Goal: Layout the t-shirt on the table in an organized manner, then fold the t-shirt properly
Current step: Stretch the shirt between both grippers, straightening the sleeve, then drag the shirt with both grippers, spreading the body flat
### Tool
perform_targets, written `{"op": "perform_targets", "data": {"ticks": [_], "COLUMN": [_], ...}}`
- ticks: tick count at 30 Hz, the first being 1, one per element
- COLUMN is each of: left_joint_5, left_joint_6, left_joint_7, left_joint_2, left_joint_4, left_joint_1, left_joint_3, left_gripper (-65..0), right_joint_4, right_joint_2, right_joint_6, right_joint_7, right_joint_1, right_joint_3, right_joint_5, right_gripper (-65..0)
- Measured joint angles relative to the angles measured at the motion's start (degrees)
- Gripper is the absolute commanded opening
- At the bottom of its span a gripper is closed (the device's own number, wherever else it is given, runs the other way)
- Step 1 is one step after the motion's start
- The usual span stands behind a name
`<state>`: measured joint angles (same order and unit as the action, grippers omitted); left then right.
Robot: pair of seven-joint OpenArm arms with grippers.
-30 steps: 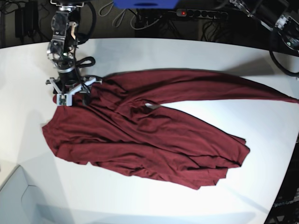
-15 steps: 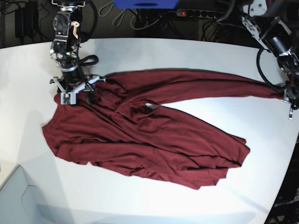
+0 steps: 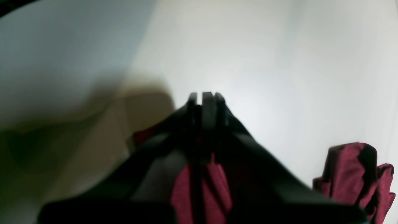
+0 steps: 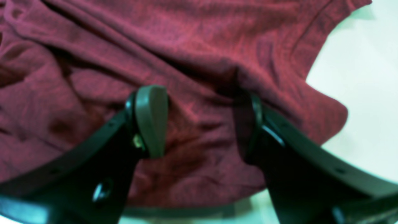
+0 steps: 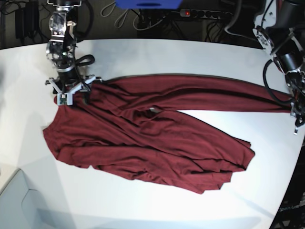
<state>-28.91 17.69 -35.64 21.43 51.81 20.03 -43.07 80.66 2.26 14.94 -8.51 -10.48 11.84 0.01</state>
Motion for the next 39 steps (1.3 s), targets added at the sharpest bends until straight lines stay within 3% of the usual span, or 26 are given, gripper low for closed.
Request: {"op": "perform_targets", "data": {"ticks": [2,7,14,19,22,25,31,39], "left_joint_5": [-0.2,-0.2,-0.8,-3.5,-2.8,-1.7,3.2,3.5], "left_joint_6": [0.0,0.1,-0.3,-0.3,-0.2,-0.3,-1.0,-1.2], "left_joint_7": [-0.1,-1.4,-8.9,-8.7,-9.1,-3.4,10.6,10.5], "left_joint_2": [0.0,-0.2,-0.4,-3.9,-6.9,-9.0,-7.8,-5.5], "left_joint_4": [0.0,1.8,12.1,15.0,13.6,10.2,2.4,2.5], "left_joint_1": [0.3,0.0,-1.2,-3.4,-4.0,-3.8,-3.3,-5.0], "left_joint_3": [0.0,-0.2,-0.3,0.2,5.3,10.9,18.4,18.4], "left_gripper": [-60.6,-43.9,-33.3,-32.6,-32.6,-32.6,-32.6,-33.9], "right_joint_4": [0.1,1.2,3.8,3.9,5.2,7.9,1.0,-3.0], "right_joint_2": [0.0,0.0,-0.2,-2.1,-3.4,-4.0,-3.6,-1.5], "right_joint_6": [0.0,0.0,0.0,-0.2,-0.1,-0.2,0.0,0.2], "right_joint_7": [0.4,0.0,5.3,8.4,10.3,11.0,11.8,14.2], "right_joint_1": [-0.4,-1.4,-5.3,-7.2,-8.7,-9.6,-7.0,-5.8], "right_joint_3": [0.0,0.0,1.3,1.2,1.2,1.1,1.2,9.2], "right_joint_5": [0.0,0.0,0.0,0.0,-0.1,0.0,-0.3,0.0], "right_gripper": [-31.1,-31.0,-30.6,-30.6,-30.6,-30.6,-30.8,-30.8]}}
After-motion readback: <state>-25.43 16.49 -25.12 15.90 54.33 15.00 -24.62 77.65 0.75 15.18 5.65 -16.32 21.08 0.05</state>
